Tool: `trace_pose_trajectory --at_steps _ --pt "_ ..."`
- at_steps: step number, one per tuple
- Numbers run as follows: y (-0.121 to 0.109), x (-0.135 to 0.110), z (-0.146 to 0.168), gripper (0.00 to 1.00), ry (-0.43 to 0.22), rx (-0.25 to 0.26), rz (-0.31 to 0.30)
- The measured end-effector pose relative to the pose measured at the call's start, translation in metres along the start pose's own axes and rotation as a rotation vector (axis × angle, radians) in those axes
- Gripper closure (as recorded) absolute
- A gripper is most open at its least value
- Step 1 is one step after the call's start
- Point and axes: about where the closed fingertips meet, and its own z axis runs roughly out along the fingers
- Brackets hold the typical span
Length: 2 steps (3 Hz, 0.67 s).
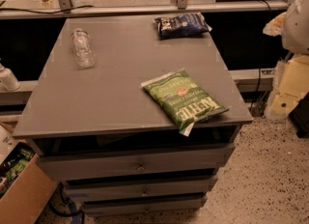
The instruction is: Pick blue chip bag
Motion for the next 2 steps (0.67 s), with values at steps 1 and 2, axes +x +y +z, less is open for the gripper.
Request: trace_pose_trajectory --at_steps 1,2 --pt "0.0 0.0 0.0 0.0 0.0 0.0 0.0" --pt "-0.0015 -0.0022 -0.0018 0.0 -0.021 0.005 -0.004"
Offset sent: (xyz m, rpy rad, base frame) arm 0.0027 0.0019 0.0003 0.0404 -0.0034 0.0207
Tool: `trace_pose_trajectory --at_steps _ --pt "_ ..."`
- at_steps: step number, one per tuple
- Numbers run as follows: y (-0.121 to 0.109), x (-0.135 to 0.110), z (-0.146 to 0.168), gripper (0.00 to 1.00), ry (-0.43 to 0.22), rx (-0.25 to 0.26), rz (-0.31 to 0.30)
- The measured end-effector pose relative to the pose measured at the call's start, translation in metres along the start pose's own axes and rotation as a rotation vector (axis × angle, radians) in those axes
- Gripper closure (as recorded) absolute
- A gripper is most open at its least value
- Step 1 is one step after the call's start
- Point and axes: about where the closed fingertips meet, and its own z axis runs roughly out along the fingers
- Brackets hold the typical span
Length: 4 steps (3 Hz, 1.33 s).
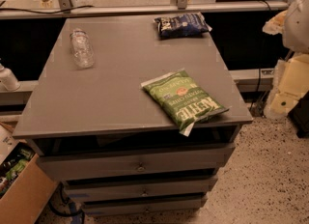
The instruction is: Pick blue chip bag
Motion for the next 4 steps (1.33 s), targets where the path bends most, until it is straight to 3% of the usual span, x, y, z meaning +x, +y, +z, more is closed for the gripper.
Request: trace_pose_trajectory --at_steps 1,3,4 --pt "-0.025 -0.015 0.009 0.0 -0.074 0.006 0.008" --pt "-0.109 -0.06 0.047 0.0 -0.199 0.035 0.03" --pt "-0.155 -0.063 0.07 0.0 -0.276 0.045 0.125"
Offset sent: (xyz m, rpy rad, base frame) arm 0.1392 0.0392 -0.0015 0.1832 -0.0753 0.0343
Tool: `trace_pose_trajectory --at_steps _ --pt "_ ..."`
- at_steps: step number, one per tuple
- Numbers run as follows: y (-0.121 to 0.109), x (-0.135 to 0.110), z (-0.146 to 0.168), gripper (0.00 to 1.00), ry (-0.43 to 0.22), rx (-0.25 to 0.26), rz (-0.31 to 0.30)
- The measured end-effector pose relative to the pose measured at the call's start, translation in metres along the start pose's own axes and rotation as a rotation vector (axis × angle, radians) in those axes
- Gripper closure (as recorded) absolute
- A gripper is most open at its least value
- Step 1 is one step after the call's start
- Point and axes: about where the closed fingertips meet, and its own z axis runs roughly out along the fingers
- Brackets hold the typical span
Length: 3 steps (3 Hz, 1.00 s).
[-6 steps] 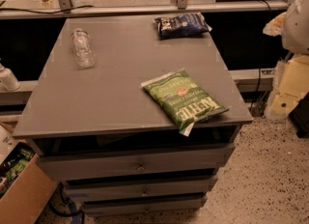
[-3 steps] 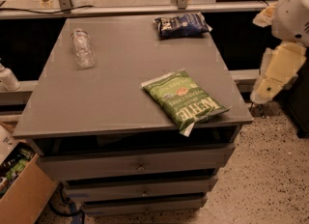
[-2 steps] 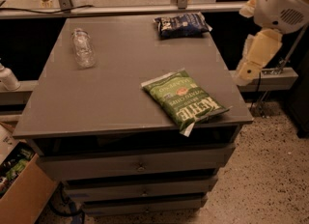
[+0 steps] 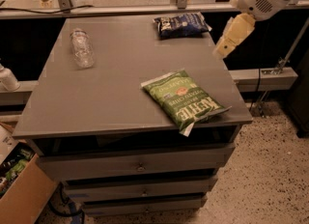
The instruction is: Pick blue chip bag
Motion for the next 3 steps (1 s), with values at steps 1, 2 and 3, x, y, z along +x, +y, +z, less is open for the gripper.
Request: trace_pose_trajectory --at_steps 1,2,3 --pt "-0.0367 0.008 0.0298 0.0 -0.072 -0.001 0.131" --pt "-0.0366 0.0079 0.0298 0.0 -0.072 -0.001 0.131" --pt "-0.0416 0.009 0.0365 0.0 -0.114 -0.004 0.159"
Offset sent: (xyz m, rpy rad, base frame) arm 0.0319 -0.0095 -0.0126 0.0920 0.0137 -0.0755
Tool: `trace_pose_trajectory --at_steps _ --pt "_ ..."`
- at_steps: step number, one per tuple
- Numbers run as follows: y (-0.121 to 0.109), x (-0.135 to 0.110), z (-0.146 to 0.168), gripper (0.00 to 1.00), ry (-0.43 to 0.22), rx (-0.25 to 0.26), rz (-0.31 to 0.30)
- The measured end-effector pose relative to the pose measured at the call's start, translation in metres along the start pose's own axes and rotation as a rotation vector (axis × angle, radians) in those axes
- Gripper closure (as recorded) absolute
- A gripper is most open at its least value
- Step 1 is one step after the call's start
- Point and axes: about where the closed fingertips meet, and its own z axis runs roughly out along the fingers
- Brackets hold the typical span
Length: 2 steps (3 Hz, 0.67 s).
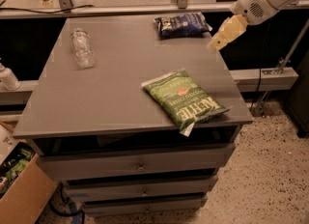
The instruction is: Pick blue chip bag
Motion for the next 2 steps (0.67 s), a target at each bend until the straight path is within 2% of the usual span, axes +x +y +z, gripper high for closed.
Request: trace_pose_trajectory --at_steps 2 --pt "-0.048 -0.022 0.044 0.0 -0.213 0.021 0.096"
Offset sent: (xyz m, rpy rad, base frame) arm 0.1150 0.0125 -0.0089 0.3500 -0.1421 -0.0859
